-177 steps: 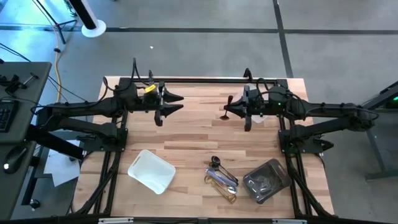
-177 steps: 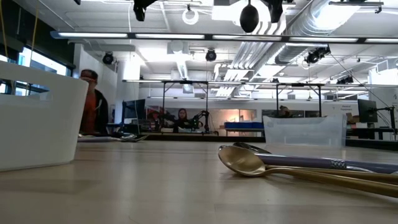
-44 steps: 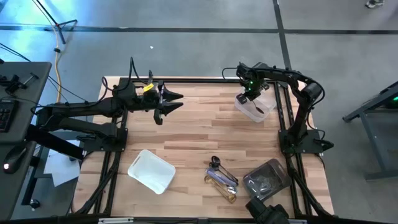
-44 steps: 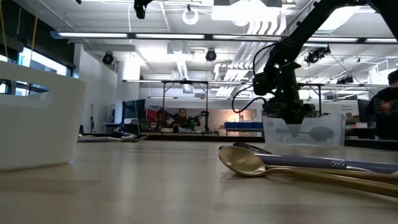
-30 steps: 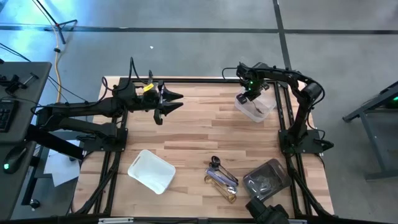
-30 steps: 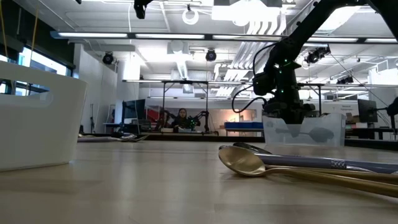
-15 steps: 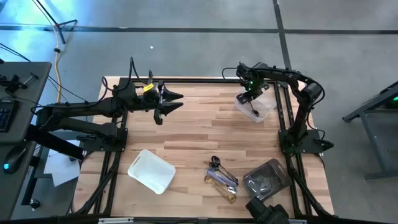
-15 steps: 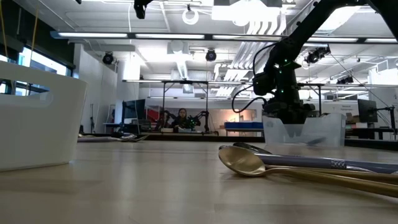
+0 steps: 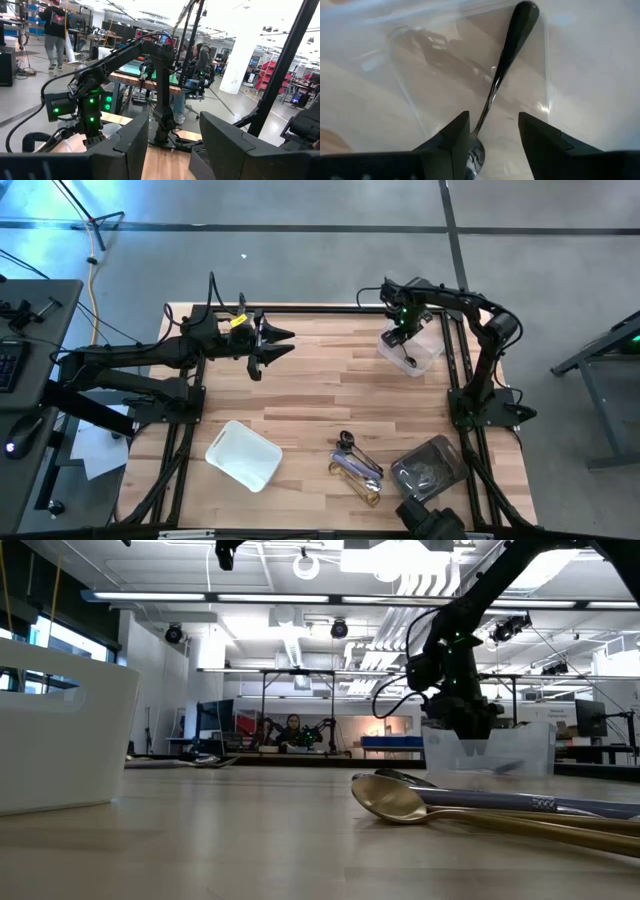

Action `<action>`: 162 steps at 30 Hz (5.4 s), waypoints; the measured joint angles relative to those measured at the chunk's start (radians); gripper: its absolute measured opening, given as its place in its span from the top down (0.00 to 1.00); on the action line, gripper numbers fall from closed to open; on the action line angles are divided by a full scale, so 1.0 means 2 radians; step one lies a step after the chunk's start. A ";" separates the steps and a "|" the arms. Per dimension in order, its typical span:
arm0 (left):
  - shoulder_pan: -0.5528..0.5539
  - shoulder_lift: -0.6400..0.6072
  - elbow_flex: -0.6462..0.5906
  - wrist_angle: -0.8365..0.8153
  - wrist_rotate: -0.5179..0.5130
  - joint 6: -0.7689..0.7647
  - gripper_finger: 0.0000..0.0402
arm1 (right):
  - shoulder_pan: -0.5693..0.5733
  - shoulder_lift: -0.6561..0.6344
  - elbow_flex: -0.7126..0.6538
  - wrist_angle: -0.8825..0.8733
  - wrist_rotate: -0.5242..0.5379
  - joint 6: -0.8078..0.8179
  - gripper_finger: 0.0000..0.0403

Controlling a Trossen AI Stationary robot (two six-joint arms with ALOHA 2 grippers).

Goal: Sort silverware by color (type)
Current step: Put the black spoon into the transparent bin

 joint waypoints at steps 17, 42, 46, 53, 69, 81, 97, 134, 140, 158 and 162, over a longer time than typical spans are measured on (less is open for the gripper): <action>0.000 0.000 0.000 0.000 0.000 0.000 0.58 | 0.009 -0.192 0.025 -0.013 0.008 0.003 0.62; 0.000 0.000 0.000 -0.003 0.000 0.000 0.58 | 0.034 -0.422 0.025 0.143 -0.140 -0.005 0.62; 0.000 0.000 0.000 -0.004 0.000 0.000 0.58 | 0.078 -0.423 0.004 0.206 -0.201 0.006 0.62; 0.000 0.000 0.000 -0.004 0.000 0.000 0.58 | 0.205 -0.423 -0.037 0.326 -0.178 0.046 0.62; 0.000 0.000 0.000 -0.004 0.000 0.000 0.58 | 0.409 -0.417 -0.102 0.500 0.031 0.018 0.62; 0.000 0.000 0.000 -0.004 0.000 0.000 0.58 | 0.399 -0.414 -0.109 0.511 0.027 0.013 0.75; 0.000 0.000 0.000 -0.004 0.000 0.000 0.58 | 0.399 -0.414 -0.109 0.511 -0.003 0.014 1.00; 0.000 0.001 0.001 -0.024 -0.070 -0.063 0.58 | 0.399 -0.412 -0.109 0.506 -0.020 -0.003 1.00; 0.044 0.039 0.087 -0.244 -0.093 -0.092 0.58 | 0.397 -0.399 -0.109 0.507 -0.020 -0.004 1.00; 0.205 0.271 0.179 -0.644 -0.081 -0.050 0.58 | 0.395 -0.384 -0.109 0.507 -0.019 0.001 1.00; 0.211 0.315 0.179 -0.643 -0.081 -0.026 0.58 | 0.395 -0.384 -0.109 0.507 -0.019 0.004 1.00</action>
